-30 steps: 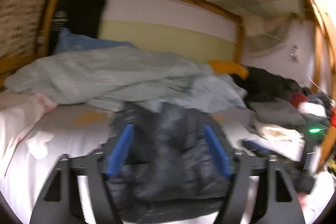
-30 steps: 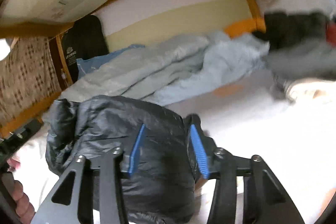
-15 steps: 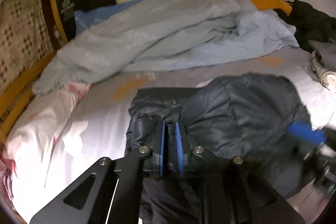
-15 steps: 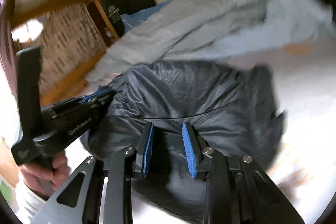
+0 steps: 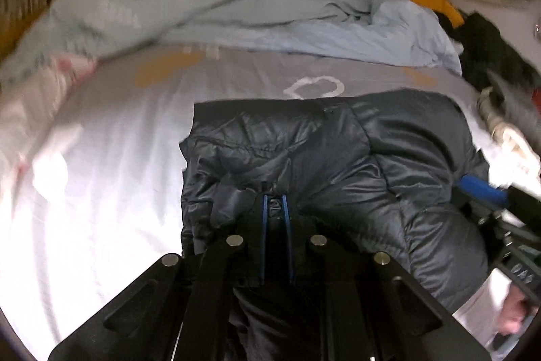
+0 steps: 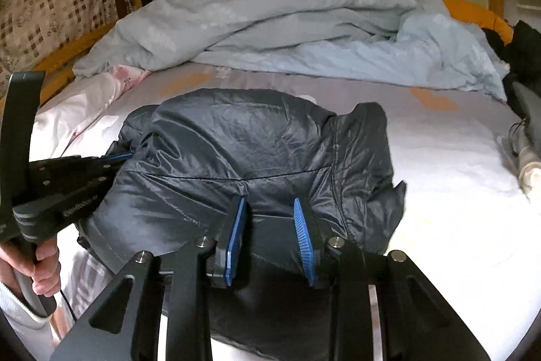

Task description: Fold large clothes

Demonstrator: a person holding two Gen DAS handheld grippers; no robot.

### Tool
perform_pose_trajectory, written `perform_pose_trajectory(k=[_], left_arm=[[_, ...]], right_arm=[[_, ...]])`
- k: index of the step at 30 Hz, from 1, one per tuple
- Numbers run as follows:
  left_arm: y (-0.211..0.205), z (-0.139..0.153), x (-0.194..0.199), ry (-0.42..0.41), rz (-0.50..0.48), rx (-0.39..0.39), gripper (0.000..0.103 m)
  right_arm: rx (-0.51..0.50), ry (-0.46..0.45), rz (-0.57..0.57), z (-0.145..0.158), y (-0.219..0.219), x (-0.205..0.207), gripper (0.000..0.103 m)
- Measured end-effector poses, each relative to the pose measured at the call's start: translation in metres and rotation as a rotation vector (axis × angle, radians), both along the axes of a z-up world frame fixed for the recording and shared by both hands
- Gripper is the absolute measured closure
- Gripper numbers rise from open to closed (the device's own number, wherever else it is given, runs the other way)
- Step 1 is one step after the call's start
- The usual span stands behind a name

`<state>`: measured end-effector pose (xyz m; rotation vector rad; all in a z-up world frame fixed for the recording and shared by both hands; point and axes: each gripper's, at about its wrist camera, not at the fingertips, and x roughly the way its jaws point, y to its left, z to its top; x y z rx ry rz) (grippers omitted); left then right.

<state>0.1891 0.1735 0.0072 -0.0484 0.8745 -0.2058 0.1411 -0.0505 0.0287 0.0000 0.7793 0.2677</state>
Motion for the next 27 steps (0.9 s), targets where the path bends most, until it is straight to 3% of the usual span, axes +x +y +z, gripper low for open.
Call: perform_pose_trajectory(k=[2,13,20,23,27], left_arm=[[0.005,-0.005,0.004,0.020,-0.004,-0.044,0.092],[0.001,-0.010,0.000,0.014,0.007,-0.014,0.092],[0.002,-0.005,-0.001,0.006,0.009,0.001,0.092],[0.008,0.016,-0.019,-0.079,0.025,-0.032,0.093],[-0.001,0.063,-0.058,-0.277,-0.049,-0.076,0.092]], right_arm=[[0.006,0.027,0.005,-0.007,0.001,0.005,0.071],[-0.099,-0.016,-0.025,-0.028,0.023,0.002,0.071],[-0.137,-0.007,0.039,-0.023,0.025,0.001,0.071],[-0.090,0.046,0.073,0.000,0.010,-0.005,0.071],[-0.025,-0.024,0.064,0.044,-0.019,-0.022,0.070]])
